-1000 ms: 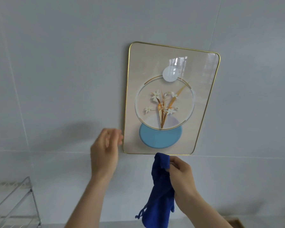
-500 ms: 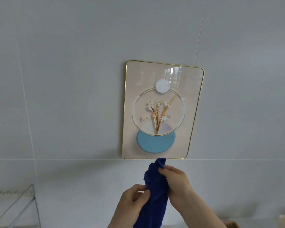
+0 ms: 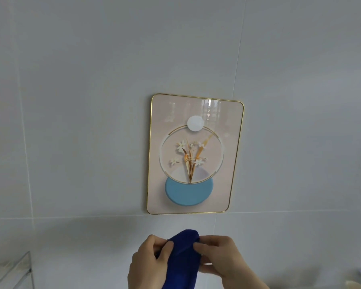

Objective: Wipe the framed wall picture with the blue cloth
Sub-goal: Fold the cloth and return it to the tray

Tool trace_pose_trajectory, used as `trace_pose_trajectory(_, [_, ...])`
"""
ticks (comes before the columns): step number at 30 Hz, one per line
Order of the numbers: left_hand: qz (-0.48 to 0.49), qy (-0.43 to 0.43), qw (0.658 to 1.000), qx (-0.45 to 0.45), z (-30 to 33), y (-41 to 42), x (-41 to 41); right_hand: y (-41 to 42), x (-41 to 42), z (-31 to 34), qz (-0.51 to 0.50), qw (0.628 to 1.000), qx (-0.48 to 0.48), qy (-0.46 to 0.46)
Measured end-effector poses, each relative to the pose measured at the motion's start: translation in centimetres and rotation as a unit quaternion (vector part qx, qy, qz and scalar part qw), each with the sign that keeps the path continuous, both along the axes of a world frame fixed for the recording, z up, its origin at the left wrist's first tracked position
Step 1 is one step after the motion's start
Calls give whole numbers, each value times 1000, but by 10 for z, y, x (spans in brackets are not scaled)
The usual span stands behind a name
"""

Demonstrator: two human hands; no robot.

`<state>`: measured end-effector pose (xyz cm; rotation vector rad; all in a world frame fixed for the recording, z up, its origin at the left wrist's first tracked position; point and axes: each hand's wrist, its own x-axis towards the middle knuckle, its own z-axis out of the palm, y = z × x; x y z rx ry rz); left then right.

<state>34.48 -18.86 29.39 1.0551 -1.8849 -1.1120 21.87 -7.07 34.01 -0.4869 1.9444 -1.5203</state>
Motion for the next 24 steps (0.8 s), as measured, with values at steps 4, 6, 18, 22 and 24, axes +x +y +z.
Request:
trace_pose_trajectory(4, [-16,-36,998,-41,14,-6,2,6,-10,11,-7,992,10,128])
trace_pose_trajectory(6, [-23,-48,997,-48,20,-10,-1,4,-15,17,-5,986,24,166])
trace_pose_trajectory(18, [-37,-43,987,-153,35,-34,-12,-1,-31,46,128,940,120,292])
trace_pose_trajectory(22, [-89,-6,990,-107,38,-36,-11,-5,-31,48,135,906,148,372])
trace_pose_trajectory(24, [-90,-5,989,-116,39,-38,-10,-6,-31,49,133,894,147,402])
